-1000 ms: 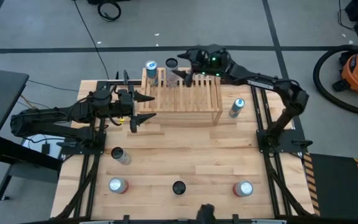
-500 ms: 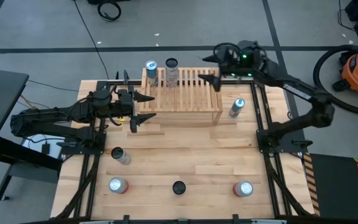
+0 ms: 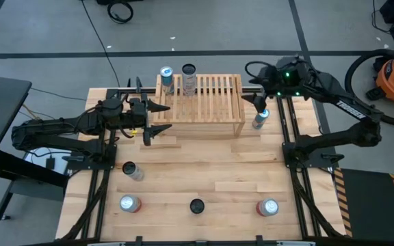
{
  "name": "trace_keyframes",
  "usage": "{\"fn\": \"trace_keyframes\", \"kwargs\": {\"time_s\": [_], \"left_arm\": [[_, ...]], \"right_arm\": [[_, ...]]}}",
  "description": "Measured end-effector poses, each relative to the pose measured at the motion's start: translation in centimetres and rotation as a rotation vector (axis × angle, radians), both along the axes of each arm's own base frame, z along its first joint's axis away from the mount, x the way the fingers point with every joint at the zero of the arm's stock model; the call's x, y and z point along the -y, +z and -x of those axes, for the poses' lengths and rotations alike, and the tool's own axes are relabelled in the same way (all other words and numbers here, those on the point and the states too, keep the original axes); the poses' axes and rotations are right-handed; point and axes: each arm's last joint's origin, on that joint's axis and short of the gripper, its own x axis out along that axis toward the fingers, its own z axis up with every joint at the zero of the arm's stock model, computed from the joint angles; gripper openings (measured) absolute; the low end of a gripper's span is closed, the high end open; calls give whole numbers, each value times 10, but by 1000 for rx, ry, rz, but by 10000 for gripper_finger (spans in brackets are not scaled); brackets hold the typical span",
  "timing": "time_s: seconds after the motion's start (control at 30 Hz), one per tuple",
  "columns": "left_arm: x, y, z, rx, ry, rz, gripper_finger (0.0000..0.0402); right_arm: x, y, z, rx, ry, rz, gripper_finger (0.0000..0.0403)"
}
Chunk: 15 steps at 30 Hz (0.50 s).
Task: Place canned beverage on shelf
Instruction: Put the bottom white yellow soda can on the shelf
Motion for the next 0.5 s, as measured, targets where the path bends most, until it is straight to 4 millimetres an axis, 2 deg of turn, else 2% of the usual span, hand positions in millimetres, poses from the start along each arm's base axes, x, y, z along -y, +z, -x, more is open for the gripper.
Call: {"fn": "trace_keyframes", "kwargs": {"time_s": [0.27, 0.5], "left_arm": [[0, 0, 0, 0, 0, 2, 318], [0, 0, 0, 9, 2, 54, 318]], "right_arm": [[-37, -2, -6, -13, 77, -86, 380], [-79, -5, -18, -19, 162, -113, 380]]}}
